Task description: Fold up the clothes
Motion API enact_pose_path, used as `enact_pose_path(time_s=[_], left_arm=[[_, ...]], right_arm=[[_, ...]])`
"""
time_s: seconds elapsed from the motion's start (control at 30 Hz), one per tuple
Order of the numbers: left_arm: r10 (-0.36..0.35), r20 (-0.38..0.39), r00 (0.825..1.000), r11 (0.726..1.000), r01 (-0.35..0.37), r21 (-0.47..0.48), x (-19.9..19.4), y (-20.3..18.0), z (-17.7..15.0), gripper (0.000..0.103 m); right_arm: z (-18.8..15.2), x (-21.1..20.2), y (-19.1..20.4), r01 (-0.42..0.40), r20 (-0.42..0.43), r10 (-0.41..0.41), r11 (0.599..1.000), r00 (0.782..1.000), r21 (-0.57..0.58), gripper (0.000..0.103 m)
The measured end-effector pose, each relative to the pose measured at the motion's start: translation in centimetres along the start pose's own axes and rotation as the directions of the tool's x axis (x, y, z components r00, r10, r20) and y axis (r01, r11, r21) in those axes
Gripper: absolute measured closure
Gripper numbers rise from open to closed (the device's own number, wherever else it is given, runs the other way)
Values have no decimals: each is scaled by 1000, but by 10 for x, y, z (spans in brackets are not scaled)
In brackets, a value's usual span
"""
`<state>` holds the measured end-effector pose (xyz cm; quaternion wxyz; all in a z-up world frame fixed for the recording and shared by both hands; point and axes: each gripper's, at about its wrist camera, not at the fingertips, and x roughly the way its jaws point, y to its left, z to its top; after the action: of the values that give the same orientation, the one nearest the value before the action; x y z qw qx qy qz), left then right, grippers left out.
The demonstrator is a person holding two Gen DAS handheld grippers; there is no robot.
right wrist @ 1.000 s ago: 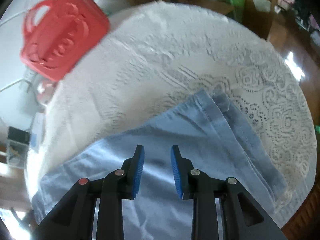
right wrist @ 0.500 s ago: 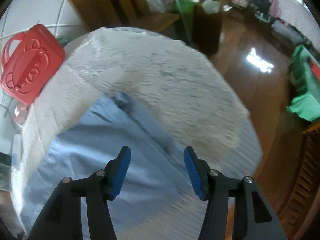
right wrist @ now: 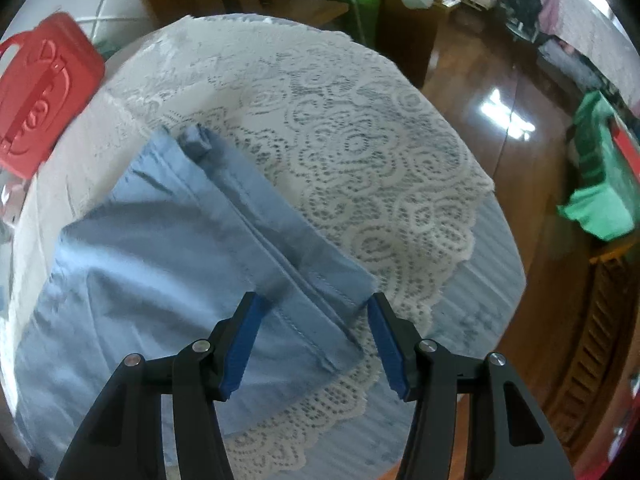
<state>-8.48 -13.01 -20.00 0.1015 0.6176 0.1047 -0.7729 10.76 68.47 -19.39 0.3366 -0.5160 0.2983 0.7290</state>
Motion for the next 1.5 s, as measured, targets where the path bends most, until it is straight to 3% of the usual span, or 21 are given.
enact_pose_path(time_s=[0.07,0.1,0.17,0.2,0.3,0.43,0.57,0.67,0.73,0.87,0.9,0.97,1.07,1.13,1.2,1.23,1.3,1.37,1.5], left_arm=[[2,-15,1000,1000,-2,-8,0,1,0,0],[3,-20,1000,1000,-4,-13,-2,2,0,0],[11,-13,1000,1000,-11,-19,-12,4,-2,1],[19,2,1000,1000,-19,-19,-21,7,-3,1],[22,93,995,1000,-21,-2,-61,18,-2,1],[-30,228,973,999,32,-3,-119,46,6,1],[-91,322,942,995,77,57,-160,75,21,1],[-132,357,925,989,100,108,-176,85,27,1],[-159,362,919,984,118,132,-177,89,26,1],[-187,346,919,975,129,183,-175,83,29,1],[-192,337,922,973,133,190,-173,78,27,1],[-210,312,927,967,151,203,-165,71,24,1],[-250,263,932,956,195,218,-146,58,20,1],[-270,235,934,947,213,241,-134,46,18,1],[-284,206,936,933,220,286,-121,26,16,1],[-290,192,938,924,223,310,-114,15,15,1],[-244,196,950,920,163,358,-104,1,10,1],[-192,207,959,910,95,404,-94,-13,4,1],[-89,236,968,871,-40,490,-75,-40,-7,1]], right_arm=[[-2,4,11,38,-13,-39,997,999,-64,68],[-4,5,16,52,-16,-54,995,998,-90,85],[-5,-1,24,49,-4,-49,993,999,-103,92],[-6,-6,29,38,6,-37,993,999,-109,92],[-16,-50,65,-97,78,110,983,991,-155,92],[-52,-117,160,-292,121,346,900,930,-324,92],[-117,-159,280,-472,36,554,739,832,-480,92],[-179,-175,379,-603,-107,672,568,733,-560,92],[-228,-180,443,-673,-219,714,447,665,-589,92],[-320,-164,542,-743,-410,687,288,600,-604,92],[-339,-156,559,-747,-447,659,276,605,-604,90],[-365,-138,581,-741,-490,597,293,636,-605,87],[-373,-127,569,-710,-468,562,353,682,-610,86],[-353,-123,545,-657,-399,551,422,733,-624,85],[-328,-118,508,-591,-318,523,517,791,-619,84],[-320,-116,494,-570,-292,511,552,808,-609,84],[-296,-110,453,-522,-241,479,631,844,-574,84],[-277,-110,416,-496,-216,457,682,863,-538,82],[-253,-102,369,-502,-231,447,728,864,-467,70]])
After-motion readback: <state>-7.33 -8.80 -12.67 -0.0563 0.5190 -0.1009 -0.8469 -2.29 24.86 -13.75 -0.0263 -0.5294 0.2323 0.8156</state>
